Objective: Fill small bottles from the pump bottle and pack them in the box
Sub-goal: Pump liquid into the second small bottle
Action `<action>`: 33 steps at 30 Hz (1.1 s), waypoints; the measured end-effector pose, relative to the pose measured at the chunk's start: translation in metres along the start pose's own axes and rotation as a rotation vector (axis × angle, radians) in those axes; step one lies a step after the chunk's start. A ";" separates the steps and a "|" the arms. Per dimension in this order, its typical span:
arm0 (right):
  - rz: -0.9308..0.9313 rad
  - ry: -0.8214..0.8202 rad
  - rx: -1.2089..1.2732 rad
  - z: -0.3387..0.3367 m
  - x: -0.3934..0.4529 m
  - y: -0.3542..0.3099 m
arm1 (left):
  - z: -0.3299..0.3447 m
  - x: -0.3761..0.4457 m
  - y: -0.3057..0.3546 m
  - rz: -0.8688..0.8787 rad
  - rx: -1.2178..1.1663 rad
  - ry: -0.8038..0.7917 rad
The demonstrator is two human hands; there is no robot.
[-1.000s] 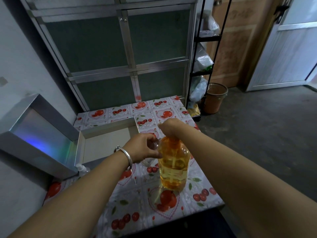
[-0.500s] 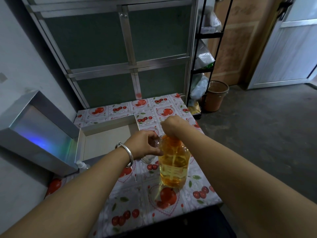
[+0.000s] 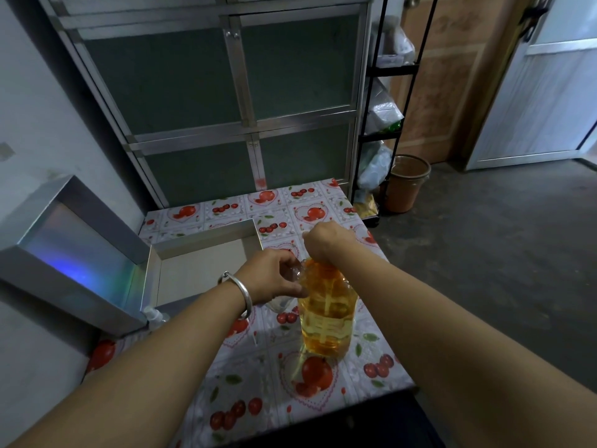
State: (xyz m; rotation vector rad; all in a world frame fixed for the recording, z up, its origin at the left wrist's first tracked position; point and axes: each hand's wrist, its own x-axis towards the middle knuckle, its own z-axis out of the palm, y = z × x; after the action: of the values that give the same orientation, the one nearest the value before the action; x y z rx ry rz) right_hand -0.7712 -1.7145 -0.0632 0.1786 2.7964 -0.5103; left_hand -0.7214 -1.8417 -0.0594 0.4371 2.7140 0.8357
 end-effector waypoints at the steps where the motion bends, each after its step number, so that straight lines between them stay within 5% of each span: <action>1: -0.007 -0.022 0.006 0.000 -0.001 -0.001 | 0.000 0.000 0.000 0.000 -0.001 -0.001; 6: -0.047 -0.109 -0.012 -0.009 -0.004 -0.004 | 0.000 -0.001 -0.001 0.002 -0.006 -0.005; 23: -0.041 -0.010 -0.067 0.001 0.003 -0.001 | 0.001 0.000 -0.002 -0.009 -0.019 0.001; 29: -0.059 -0.130 -0.056 -0.006 0.002 -0.005 | 0.001 0.000 -0.002 -0.008 -0.015 -0.008; 33: -0.034 -0.041 -0.037 -0.003 0.000 -0.002 | 0.001 0.002 0.000 0.001 -0.021 -0.010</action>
State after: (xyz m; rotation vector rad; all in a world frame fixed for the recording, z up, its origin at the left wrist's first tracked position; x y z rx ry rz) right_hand -0.7724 -1.7149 -0.0603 0.1125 2.7713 -0.4645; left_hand -0.7227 -1.8412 -0.0603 0.4371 2.6941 0.8586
